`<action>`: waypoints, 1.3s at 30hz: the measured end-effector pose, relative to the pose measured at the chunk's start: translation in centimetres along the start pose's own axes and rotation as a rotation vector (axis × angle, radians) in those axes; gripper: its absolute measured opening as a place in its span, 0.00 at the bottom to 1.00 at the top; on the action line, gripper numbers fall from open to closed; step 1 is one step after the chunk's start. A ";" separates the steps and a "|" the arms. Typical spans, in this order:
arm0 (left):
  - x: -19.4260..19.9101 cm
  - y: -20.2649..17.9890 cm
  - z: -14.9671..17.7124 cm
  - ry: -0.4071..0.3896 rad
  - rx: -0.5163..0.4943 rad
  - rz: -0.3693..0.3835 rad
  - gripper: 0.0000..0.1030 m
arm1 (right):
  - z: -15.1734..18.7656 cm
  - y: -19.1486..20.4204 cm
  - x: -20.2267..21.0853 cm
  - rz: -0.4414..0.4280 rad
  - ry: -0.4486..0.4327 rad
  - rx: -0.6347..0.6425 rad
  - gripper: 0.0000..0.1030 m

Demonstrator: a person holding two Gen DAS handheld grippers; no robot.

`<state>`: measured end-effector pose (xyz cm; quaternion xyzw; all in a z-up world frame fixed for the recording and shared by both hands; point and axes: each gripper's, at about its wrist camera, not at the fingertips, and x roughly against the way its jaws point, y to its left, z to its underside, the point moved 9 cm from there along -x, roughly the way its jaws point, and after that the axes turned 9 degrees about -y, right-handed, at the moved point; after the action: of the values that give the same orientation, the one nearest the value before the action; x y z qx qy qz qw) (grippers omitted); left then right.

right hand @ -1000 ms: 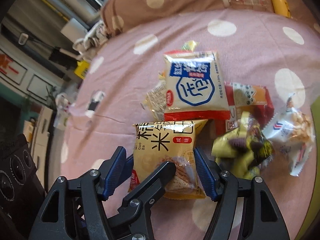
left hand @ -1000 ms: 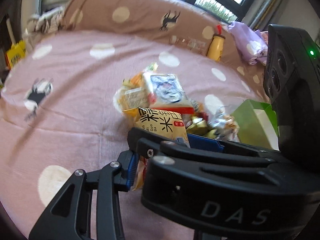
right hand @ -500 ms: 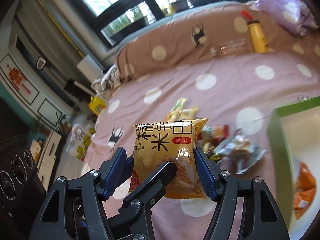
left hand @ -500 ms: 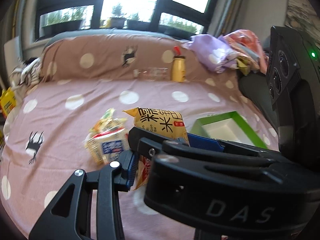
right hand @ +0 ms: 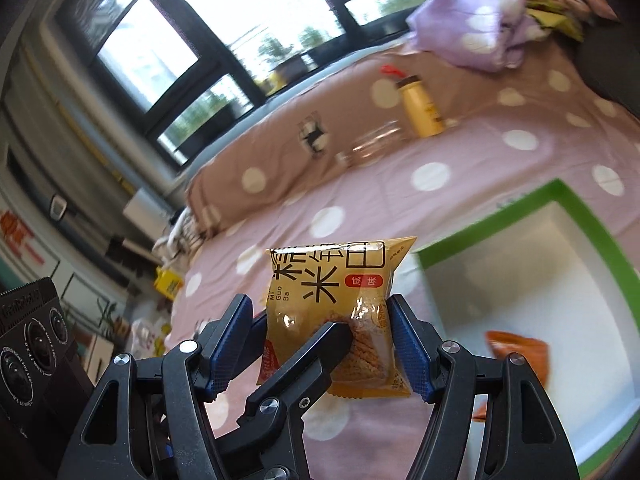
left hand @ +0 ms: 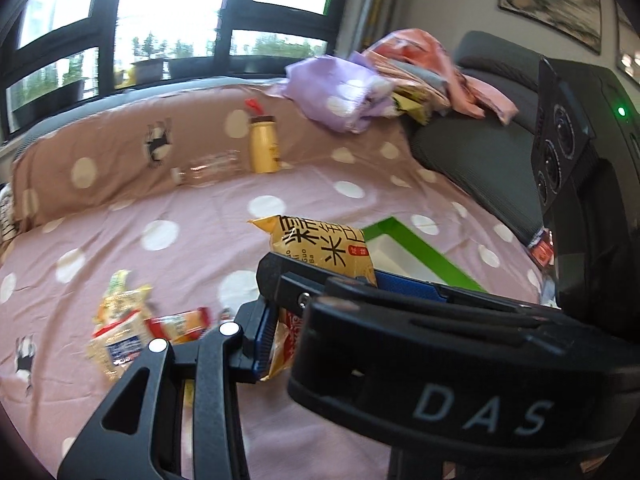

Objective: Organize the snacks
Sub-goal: 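Carry the yellow rice-cracker bag into the box and release it, then return the right gripper to the pile and grasp the gold-wrapped candy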

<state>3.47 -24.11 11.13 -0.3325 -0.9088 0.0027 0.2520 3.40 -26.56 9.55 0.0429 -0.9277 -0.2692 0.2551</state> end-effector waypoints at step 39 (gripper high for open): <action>-8.7 -5.6 4.4 0.254 0.118 0.228 0.53 | 0.4 -14.5 0.5 0.330 0.024 -0.287 0.78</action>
<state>3.72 -33.03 4.35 -0.4158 -0.8244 0.0427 0.3817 1.90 -38.84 1.93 -0.1428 -0.8712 -0.3526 0.3105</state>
